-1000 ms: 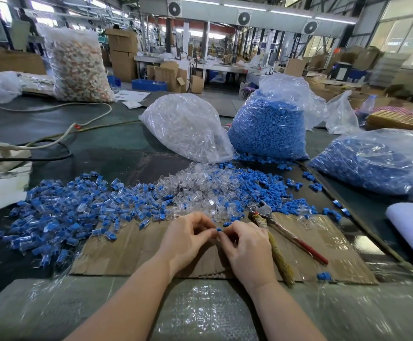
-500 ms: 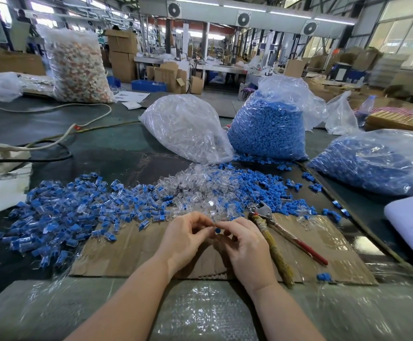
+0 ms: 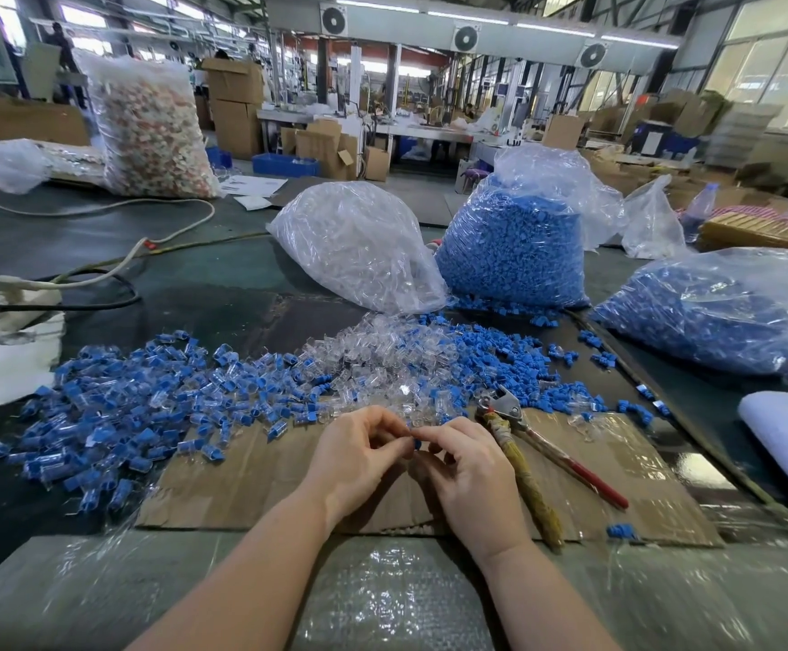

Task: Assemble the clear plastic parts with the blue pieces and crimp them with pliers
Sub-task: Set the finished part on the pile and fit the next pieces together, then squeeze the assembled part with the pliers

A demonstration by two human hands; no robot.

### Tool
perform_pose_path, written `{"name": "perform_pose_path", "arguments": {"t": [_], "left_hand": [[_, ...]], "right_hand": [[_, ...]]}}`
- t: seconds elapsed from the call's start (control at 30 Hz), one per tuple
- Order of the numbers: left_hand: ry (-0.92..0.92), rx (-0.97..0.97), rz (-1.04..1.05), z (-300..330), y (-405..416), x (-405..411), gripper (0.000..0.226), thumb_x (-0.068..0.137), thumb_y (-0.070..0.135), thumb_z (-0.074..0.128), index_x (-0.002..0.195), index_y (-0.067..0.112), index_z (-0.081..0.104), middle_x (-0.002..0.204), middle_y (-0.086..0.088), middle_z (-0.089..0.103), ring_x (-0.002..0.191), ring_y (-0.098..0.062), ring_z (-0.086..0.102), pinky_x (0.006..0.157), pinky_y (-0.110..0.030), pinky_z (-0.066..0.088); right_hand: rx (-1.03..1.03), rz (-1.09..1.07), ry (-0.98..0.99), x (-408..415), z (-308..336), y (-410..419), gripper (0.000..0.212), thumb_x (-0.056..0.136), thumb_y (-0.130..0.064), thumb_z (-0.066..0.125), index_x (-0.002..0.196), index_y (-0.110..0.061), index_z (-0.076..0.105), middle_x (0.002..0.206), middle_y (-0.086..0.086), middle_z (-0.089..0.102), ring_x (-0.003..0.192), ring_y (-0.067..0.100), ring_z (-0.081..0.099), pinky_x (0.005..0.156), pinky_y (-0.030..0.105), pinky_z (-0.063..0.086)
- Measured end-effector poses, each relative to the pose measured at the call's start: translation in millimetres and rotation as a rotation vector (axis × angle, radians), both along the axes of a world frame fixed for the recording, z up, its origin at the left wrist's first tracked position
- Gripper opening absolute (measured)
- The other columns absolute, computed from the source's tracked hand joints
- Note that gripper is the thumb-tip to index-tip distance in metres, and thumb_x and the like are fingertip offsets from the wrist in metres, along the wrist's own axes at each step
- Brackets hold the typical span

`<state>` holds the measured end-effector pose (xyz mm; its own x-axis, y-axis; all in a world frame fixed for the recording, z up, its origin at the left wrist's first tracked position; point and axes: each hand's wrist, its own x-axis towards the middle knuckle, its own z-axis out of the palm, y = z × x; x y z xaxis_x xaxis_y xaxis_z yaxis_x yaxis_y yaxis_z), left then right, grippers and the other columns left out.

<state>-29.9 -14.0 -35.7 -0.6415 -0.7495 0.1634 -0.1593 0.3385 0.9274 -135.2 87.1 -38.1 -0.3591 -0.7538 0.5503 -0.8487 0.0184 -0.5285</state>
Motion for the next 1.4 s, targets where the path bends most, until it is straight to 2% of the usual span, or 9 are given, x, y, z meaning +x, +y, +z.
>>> {"name": "perform_pose_path", "arguments": {"t": [0.2, 0.3, 0.4, 0.57, 0.8, 0.97, 1.07, 1.27, 1.4], "left_hand": [[0.055, 0.113, 0.019, -1.8, -0.8, 0.4, 0.008, 0.081, 0.006, 0.068, 0.081, 0.011, 0.062, 0.076, -0.012, 0.071, 0.075, -0.025, 0.069, 0.079, -0.039, 0.056], [0.056, 0.096, 0.033, -2.6, -3.3, 1.1, 0.006, 0.082, 0.009, 0.069, 0.082, 0.012, 0.064, 0.078, -0.011, 0.071, 0.079, -0.028, 0.068, 0.078, -0.039, 0.055], [0.092, 0.134, 0.052, -2.9, -5.2, 0.9, 0.004, 0.081, 0.010, 0.069, 0.083, 0.012, 0.065, 0.078, -0.011, 0.070, 0.081, -0.031, 0.067, 0.077, -0.039, 0.055], [0.174, 0.282, 0.089, -1.6, -8.7, 4.0, 0.003, 0.082, 0.009, 0.068, 0.084, 0.010, 0.067, 0.073, -0.008, 0.072, 0.066, -0.020, 0.067, 0.061, -0.027, 0.055], [0.297, 0.499, 0.106, 1.8, -12.7, 8.2, 0.004, 0.082, 0.006, 0.067, 0.086, 0.006, 0.066, 0.076, -0.011, 0.072, 0.056, -0.014, 0.064, 0.048, -0.021, 0.052], [0.318, 0.552, 0.143, 3.5, -13.8, 6.4, 0.002, 0.083, 0.005, 0.067, 0.085, 0.005, 0.067, 0.076, -0.013, 0.072, 0.056, -0.016, 0.063, 0.050, -0.023, 0.052], [0.326, 0.564, 0.155, 4.8, -14.1, 8.4, 0.002, 0.082, 0.006, 0.067, 0.084, 0.005, 0.067, 0.074, -0.013, 0.072, 0.055, -0.018, 0.063, 0.050, -0.023, 0.053], [0.362, 0.627, 0.213, 7.5, -13.9, 4.7, 0.006, 0.082, 0.001, 0.066, 0.077, 0.004, 0.066, 0.060, -0.010, 0.067, 0.043, -0.015, 0.058, 0.039, -0.021, 0.045], [0.299, 0.576, 0.252, 9.6, -12.8, 2.2, 0.004, 0.082, 0.002, 0.066, 0.078, 0.003, 0.066, 0.057, -0.006, 0.065, 0.037, -0.008, 0.050, 0.035, -0.018, 0.039]], "right_hand": [[0.044, -0.337, 0.043, -7.3, 7.2, 6.6, 0.033, 0.084, -0.023, 0.068, 0.116, -0.017, 0.063, 0.107, -0.001, 0.061, 0.104, 0.018, 0.054, 0.094, 0.034, 0.038], [0.486, -0.695, 0.041, -28.1, 16.4, 16.4, 0.057, 0.092, -0.050, 0.046, 0.140, -0.021, 0.036, 0.140, 0.008, 0.042, 0.129, 0.024, 0.038, 0.107, 0.044, 0.028], [0.859, -0.748, -0.060, -45.2, 22.9, 28.5, 0.077, 0.088, -0.068, 0.030, 0.147, -0.020, 0.017, 0.152, 0.011, 0.025, 0.139, 0.030, 0.024, 0.110, 0.057, 0.017], [0.808, -0.724, 0.154, -36.3, 20.0, 30.4, 0.052, 0.093, -0.055, 0.035, 0.128, -0.017, 0.041, 0.132, 0.008, 0.045, 0.120, 0.025, 0.042, 0.095, 0.042, 0.039], [0.638, -0.565, 0.237, -22.9, 37.0, 27.8, 0.033, 0.099, -0.040, 0.027, 0.106, -0.014, 0.046, 0.111, 0.007, 0.054, 0.101, 0.022, 0.050, 0.085, 0.031, 0.044], [0.541, -0.118, -0.288, 1.5, 60.0, 14.8, 0.031, 0.100, -0.035, 0.035, 0.085, -0.012, 0.050, 0.078, 0.001, 0.051, 0.065, 0.013, 0.044, 0.059, 0.026, 0.036], [0.581, -0.023, -0.416, 11.9, 67.1, 11.8, 0.034, 0.099, -0.031, 0.040, 0.069, -0.016, 0.041, 0.062, -0.003, 0.039, 0.054, 0.011, 0.035, 0.048, 0.023, 0.024], [0.643, 0.098, -0.680, 16.5, 72.5, 15.9, 0.023, 0.087, -0.010, 0.052, 0.065, -0.015, 0.046, 0.058, 0.001, 0.045, 0.054, 0.017, 0.042, 0.050, 0.025, 0.031], [0.678, 0.097, -0.651, 15.4, 76.2, 16.3, 0.026, 0.081, -0.001, 0.047, 0.062, -0.017, 0.044, 0.060, 0.002, 0.044, 0.056, 0.017, 0.040, 0.053, 0.027, 0.031]]}}
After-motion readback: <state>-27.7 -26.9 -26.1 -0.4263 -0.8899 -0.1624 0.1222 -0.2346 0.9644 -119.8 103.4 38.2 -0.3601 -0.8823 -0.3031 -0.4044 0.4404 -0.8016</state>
